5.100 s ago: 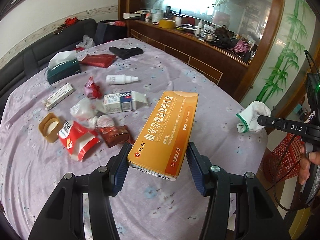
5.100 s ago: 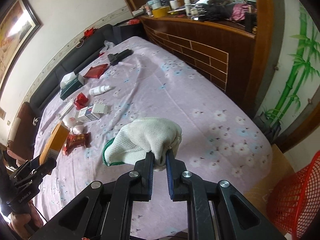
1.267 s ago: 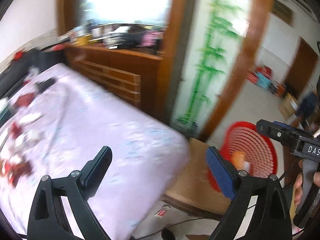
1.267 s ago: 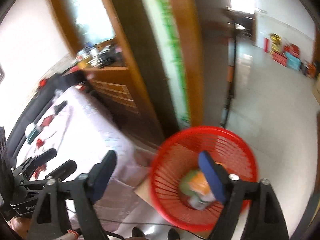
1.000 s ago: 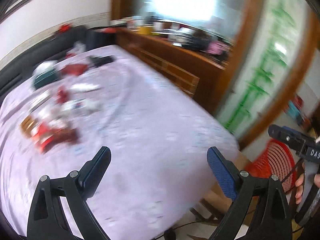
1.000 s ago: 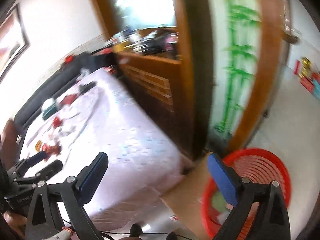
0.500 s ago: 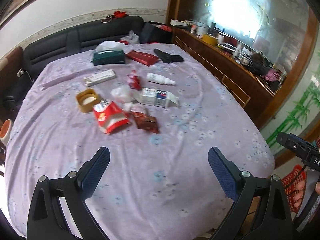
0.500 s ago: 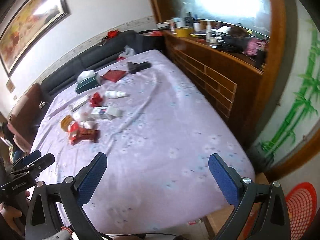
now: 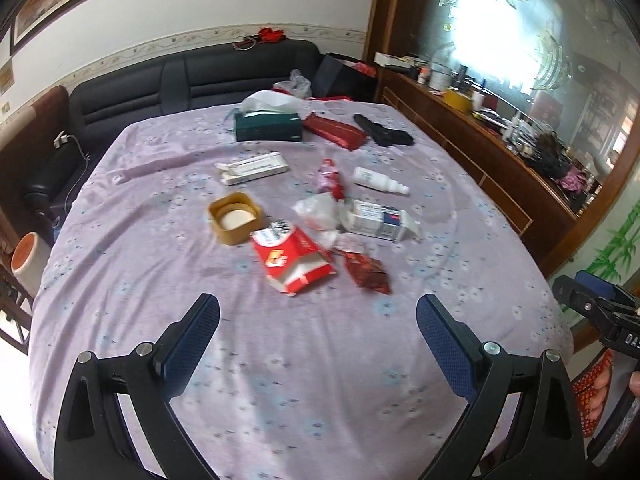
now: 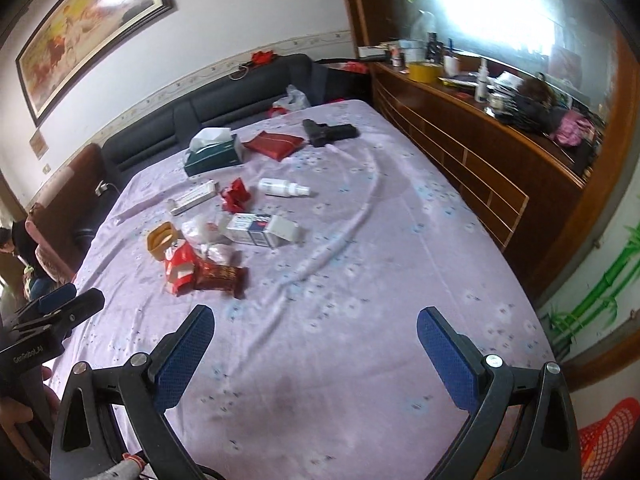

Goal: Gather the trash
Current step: 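Return both tools over the bed toward the yellow container and red wrappers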

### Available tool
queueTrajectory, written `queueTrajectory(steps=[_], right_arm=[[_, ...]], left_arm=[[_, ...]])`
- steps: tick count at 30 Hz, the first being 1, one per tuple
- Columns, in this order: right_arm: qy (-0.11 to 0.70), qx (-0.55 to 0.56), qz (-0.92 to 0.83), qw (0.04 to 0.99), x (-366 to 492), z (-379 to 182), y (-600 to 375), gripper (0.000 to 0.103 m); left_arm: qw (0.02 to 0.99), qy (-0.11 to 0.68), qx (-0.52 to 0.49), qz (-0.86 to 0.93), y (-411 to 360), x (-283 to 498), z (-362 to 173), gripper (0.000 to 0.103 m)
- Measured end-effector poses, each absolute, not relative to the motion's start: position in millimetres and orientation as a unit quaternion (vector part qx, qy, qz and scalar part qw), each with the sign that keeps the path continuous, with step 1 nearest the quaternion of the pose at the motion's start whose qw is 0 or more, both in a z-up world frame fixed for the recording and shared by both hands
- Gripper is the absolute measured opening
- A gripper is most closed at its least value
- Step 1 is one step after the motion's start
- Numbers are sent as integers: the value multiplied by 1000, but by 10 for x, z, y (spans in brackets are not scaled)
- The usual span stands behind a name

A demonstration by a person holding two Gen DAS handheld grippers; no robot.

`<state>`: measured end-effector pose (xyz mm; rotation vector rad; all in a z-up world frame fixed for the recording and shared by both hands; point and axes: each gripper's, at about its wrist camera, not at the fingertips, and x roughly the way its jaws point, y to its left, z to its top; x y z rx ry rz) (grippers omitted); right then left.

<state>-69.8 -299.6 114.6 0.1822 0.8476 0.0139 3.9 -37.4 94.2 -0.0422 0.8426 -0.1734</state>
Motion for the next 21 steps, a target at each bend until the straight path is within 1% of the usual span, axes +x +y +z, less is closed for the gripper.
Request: queueTrajectory(steps=[5,10,13,15,21], right_arm=[[411,68,32,909,-524,1132,-2684,103],[431,47,71,898,-353,992,-2388,102],[450,39,89,888,-239,857,-2212,97],[459,40,95,882,-173,781,-2132,90],[484,63,103,866,117,576,-1933,79]], left_arm=[[906,417,-29,-67,-75,256,890,98],[906,418,-36,-56,169,553,853,98],[904,424,-30,-53,269,777,790,98],[901,430,-28,-48,351,947,724,98],[886,460,-31,-43,581,1467,415,98]])
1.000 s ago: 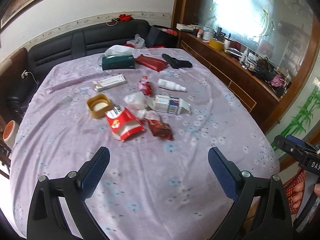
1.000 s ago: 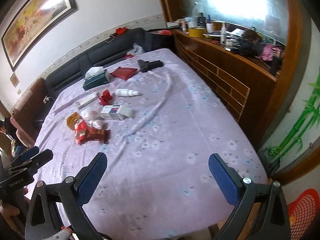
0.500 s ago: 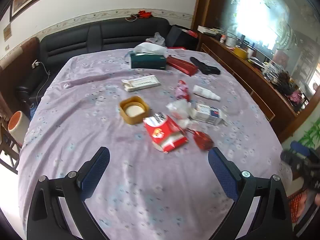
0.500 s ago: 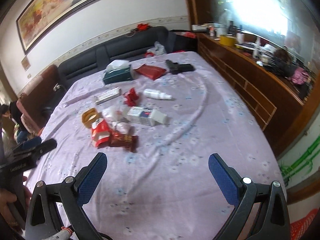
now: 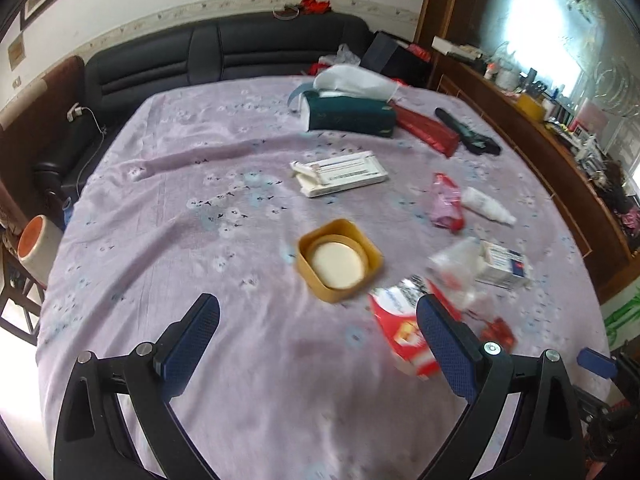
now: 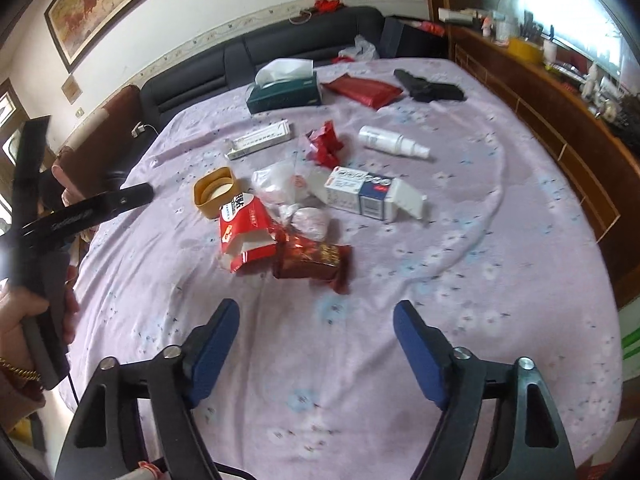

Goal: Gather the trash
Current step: 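Grasp the yellow container with the left tool while the right tool grasps the red wrapper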

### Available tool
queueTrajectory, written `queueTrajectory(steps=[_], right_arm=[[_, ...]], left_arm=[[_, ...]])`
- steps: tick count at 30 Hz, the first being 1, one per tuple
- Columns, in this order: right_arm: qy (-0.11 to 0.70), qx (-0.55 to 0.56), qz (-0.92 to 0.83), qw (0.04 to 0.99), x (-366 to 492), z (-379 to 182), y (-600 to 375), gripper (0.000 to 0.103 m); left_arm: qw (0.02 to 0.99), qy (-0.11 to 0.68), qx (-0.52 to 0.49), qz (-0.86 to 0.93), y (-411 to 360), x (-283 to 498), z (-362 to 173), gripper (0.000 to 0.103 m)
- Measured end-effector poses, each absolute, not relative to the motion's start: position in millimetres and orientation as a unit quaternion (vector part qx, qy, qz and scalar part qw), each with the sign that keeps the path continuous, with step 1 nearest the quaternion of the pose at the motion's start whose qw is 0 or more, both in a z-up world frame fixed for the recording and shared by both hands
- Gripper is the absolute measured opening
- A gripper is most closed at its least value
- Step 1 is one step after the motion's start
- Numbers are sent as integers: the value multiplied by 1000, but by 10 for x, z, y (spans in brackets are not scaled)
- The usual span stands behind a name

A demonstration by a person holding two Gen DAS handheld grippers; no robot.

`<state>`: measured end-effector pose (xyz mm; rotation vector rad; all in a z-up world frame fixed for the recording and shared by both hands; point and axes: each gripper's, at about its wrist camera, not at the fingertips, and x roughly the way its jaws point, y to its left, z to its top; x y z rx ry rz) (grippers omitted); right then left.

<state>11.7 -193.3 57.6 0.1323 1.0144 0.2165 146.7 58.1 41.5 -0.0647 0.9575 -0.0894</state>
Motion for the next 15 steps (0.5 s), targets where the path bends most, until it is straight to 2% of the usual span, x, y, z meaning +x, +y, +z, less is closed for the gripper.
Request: queueTrajectory(steps=[4,8,13,14,15], right_arm=[[496,74,106,858,301,469,-1812,78],[511,74,105,850,487,351,-1697,62],[520,84,97,844,695,243,-1638,61],[523,84,97,843,729,220,-1627,61],[527,82,97,840,767,185,-1607,61]], left_arm=[[876,480,-26,-45,654,1757,200,98],[870,491,-13,-40,674,2016,63,98],[869,492,13,-46,632,2244,-69,98],[869,493,17,-47,617,2269,-93,96],[866,496,21,-51,594,2302,-135,90]])
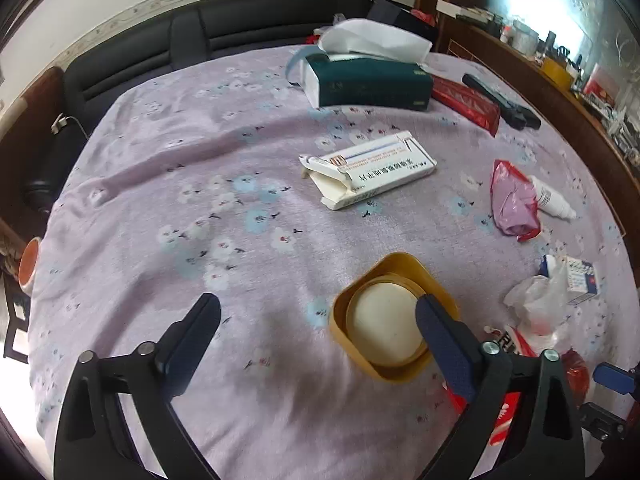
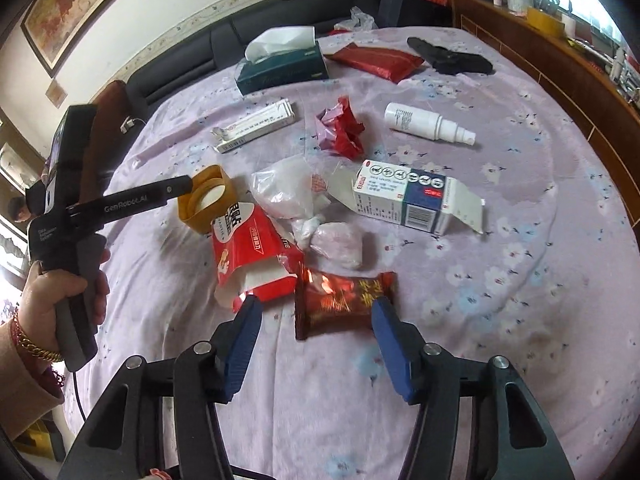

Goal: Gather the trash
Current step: 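Grasp the yellow container with the left tool while the right tool grasps the red wrapper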

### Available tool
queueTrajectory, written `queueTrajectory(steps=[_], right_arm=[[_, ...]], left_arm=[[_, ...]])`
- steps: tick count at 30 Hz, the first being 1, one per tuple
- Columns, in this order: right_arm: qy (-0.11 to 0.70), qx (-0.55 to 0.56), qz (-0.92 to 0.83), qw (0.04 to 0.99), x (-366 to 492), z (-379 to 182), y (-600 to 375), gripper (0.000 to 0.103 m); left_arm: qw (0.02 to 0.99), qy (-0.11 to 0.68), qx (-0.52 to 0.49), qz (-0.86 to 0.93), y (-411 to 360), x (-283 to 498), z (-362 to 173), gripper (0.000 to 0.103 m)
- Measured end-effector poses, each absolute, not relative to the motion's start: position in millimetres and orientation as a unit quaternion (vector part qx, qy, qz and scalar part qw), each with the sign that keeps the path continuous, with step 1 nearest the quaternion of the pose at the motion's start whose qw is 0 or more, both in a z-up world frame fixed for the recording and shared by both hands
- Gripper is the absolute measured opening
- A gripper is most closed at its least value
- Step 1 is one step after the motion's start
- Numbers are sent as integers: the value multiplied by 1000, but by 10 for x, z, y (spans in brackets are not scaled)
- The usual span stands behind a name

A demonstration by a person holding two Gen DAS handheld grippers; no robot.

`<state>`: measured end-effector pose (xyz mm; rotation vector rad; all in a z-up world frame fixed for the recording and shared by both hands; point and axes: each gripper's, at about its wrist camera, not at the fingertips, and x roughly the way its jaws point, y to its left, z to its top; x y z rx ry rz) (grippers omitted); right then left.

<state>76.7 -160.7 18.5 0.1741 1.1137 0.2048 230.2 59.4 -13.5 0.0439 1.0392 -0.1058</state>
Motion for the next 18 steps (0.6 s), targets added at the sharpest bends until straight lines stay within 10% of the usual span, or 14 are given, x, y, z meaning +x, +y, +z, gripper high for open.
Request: queueTrajectory(steps=[4,7,18], right_arm=[[543,69,85,832,885,25,-1555,57],[548,58,67,832,943,-36,-1572,49],[526,49,83,845,732,221,-1651,24]], left_arm=[[844,530,29,-77,500,2356,-339,33],[849,520,17,-93,484,2289,-315,14],[857,499,23,-128,442,1772,-17,13]])
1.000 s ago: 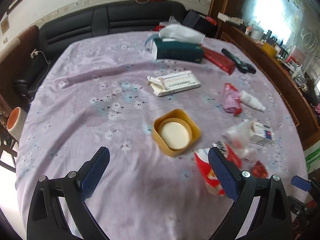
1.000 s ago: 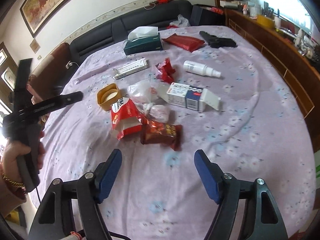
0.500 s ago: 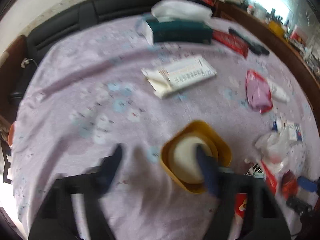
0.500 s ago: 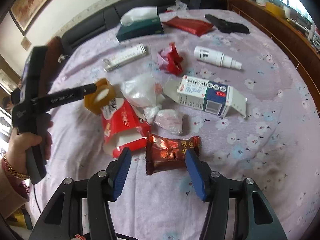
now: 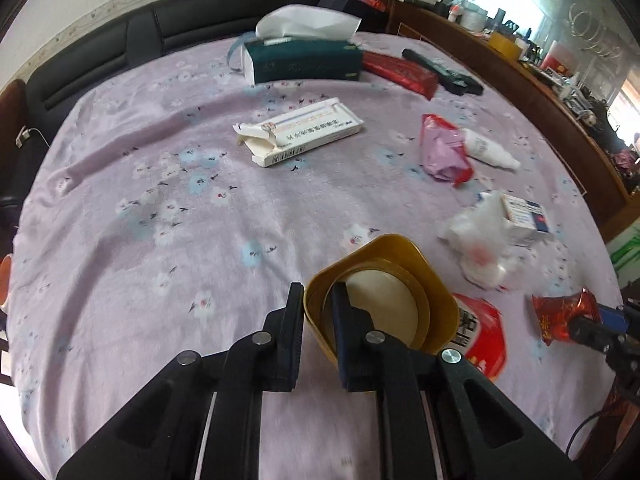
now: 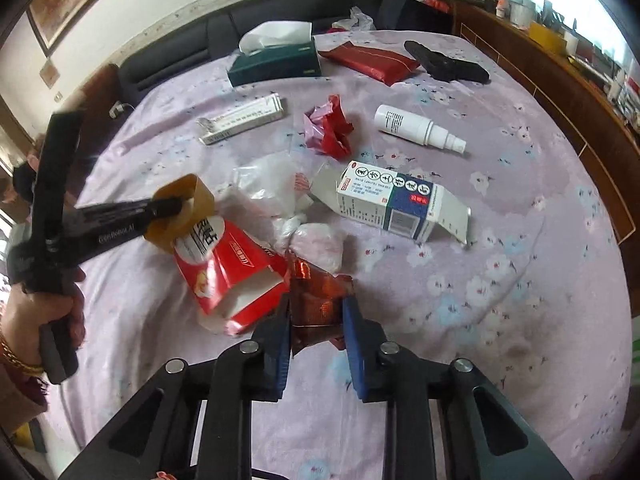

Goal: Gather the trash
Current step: 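Grasp the yellow container with the left tool while the right tool grasps the red wrapper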

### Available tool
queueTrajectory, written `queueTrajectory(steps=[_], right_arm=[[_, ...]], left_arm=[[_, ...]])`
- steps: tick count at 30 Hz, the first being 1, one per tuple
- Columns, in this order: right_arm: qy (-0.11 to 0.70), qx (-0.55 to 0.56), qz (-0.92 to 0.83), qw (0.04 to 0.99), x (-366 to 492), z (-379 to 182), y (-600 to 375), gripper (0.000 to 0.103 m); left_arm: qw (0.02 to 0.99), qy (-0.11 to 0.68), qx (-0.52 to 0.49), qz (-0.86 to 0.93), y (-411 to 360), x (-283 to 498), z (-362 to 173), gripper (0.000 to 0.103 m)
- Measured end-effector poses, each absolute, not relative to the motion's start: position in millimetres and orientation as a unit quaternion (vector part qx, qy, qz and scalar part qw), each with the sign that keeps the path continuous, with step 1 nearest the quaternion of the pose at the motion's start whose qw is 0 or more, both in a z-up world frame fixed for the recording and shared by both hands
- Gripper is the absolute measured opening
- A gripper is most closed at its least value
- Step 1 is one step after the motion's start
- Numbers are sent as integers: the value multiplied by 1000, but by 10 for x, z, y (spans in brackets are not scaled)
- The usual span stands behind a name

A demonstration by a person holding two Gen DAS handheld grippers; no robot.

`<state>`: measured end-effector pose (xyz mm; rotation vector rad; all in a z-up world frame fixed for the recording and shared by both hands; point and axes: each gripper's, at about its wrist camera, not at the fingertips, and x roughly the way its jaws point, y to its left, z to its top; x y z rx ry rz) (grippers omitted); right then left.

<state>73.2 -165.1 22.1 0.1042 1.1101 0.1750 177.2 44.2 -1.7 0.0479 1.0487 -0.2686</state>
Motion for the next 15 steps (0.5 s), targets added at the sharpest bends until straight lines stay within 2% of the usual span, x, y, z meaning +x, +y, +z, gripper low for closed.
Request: queueTrajectory(steps=[6,15], right_arm=[[507,78,86,854,442,444,-1834,24],[470,91,73,875,-13,801,-2167,24]], left_arm=[[873,470,27,-130,390,1488,345,13],[887,429,56,-162,-150,1059,789,13]])
